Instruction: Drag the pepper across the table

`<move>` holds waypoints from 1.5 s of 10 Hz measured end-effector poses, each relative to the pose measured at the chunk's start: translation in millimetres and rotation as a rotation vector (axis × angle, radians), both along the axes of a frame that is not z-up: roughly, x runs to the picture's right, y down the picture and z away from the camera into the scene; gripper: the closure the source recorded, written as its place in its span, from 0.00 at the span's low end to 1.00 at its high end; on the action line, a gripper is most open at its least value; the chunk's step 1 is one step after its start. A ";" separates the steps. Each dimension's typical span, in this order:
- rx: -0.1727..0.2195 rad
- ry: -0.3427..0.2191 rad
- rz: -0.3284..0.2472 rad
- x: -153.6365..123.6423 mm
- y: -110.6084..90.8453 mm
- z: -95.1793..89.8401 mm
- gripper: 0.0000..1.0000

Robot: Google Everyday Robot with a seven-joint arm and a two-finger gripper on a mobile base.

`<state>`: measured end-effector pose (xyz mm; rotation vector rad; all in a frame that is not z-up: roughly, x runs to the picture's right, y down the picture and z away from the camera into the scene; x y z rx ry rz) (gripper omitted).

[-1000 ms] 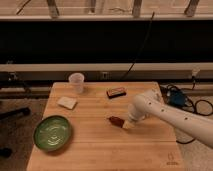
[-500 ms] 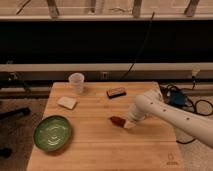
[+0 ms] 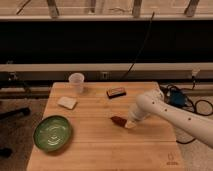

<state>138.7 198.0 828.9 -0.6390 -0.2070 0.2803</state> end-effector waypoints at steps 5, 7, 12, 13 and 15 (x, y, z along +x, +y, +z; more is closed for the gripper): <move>-0.001 0.000 0.004 4.7 -1.7 -0.9 0.94; -0.001 -0.001 0.005 6.4 -2.2 -1.4 0.94; -0.002 -0.001 0.009 10.9 -3.3 -2.6 0.94; -0.002 -0.001 0.010 11.9 -3.6 -2.9 0.94; -0.002 -0.001 0.010 13.8 -4.2 -3.8 0.94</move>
